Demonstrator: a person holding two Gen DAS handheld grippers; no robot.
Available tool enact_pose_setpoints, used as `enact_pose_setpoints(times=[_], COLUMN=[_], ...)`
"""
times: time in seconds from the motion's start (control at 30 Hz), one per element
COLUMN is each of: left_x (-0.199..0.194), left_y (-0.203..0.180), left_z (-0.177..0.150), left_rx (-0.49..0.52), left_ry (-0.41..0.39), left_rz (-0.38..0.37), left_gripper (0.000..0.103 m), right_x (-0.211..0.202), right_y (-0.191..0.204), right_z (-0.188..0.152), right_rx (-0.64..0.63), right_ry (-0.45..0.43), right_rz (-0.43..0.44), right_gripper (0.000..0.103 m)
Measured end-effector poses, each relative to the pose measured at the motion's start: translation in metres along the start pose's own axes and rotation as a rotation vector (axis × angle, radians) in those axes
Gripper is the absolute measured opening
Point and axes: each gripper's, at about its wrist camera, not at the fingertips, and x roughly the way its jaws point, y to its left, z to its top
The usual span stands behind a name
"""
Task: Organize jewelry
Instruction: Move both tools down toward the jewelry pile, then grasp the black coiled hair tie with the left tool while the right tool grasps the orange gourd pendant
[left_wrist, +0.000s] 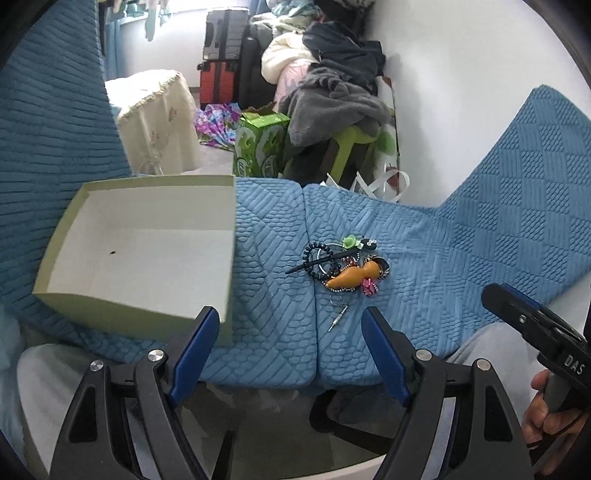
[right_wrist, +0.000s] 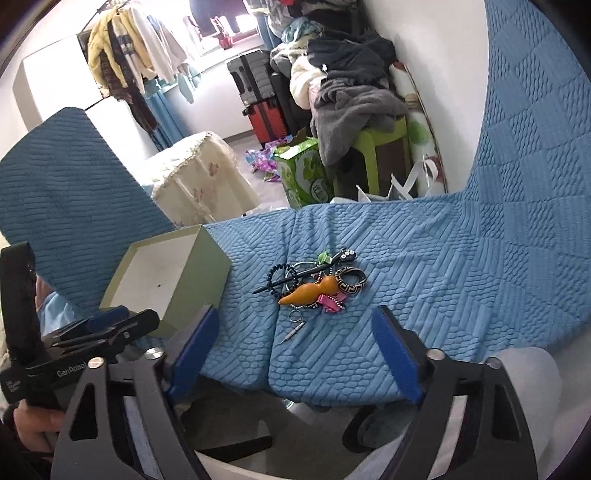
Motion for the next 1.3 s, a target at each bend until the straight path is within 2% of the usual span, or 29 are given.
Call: enact_pose_setpoints(times=[0.1, 0.17, 0.23, 0.4, 0.47, 0.7, 0.8, 0.97, 1.07, 1.13, 1.3], left_x=[0.017, 0.029, 0.042, 0.071, 0.081, 0.124, 0.148, 0.172, 0.184, 0.191, 0.203], left_y=[-0.004, -0.008, -0.013, -0.027, -0.029, -0.029, -0.029, -0.030, -0.027, -0.024, -0.017], left_z=[0.001, 0.004, 0.006, 0.014, 0.018, 0.032, 0.034, 0.039, 0.043, 0.045, 0.049], left_rx=[0.022, 0.034, 0.037, 0.065, 0.068, 0.063, 0.065, 0.064, 0.059, 0.043, 0.020], left_ry=[0.014, 0.027, 0.047, 0.068, 0.069, 0.094, 0.140, 0.159, 0.159, 0.164, 0.160], left_rz=[-0.038, -0.059, -0.082, -0.121, -0.128, -0.113, -0.080, -0.066, -0.065, -0.068, -0.057], left_gripper=[0.078, 0.069, 0.064, 0.060, 0.054, 0.046, 0.041, 0.040, 0.039, 0.031, 0.031], right_x=[0.015, 0.029, 0.042, 0.071, 0.084, 0.126, 0.146, 0.165, 0.174, 0.178, 0.185], right_y=[-0.005, -0.012, -0.020, -0.037, -0.042, -0.054, -0.061, -0.069, -0.072, -0.073, -0.077], right_z=[0.001, 0.004, 0.005, 0.008, 0.009, 0.008, 0.006, 0.008, 0.009, 0.009, 0.013], right_rx=[0.000, 0.008, 0.025, 0.053, 0.061, 0.110, 0.167, 0.230, 0.255, 0.281, 0.316], right_ry=[0.019, 0.042, 0.059, 0.077, 0.095, 0.178, 0.226, 0.274, 0.283, 0.284, 0.276], right_rz=[-0.019, -0.020, -0.022, -0.009, 0.005, 0.051, 0.090, 0.114, 0.124, 0.141, 0.154], right_gripper=[0.060, 0.052, 0.050, 0.050, 0.050, 0.050, 0.049, 0.049, 0.049, 0.049, 0.048])
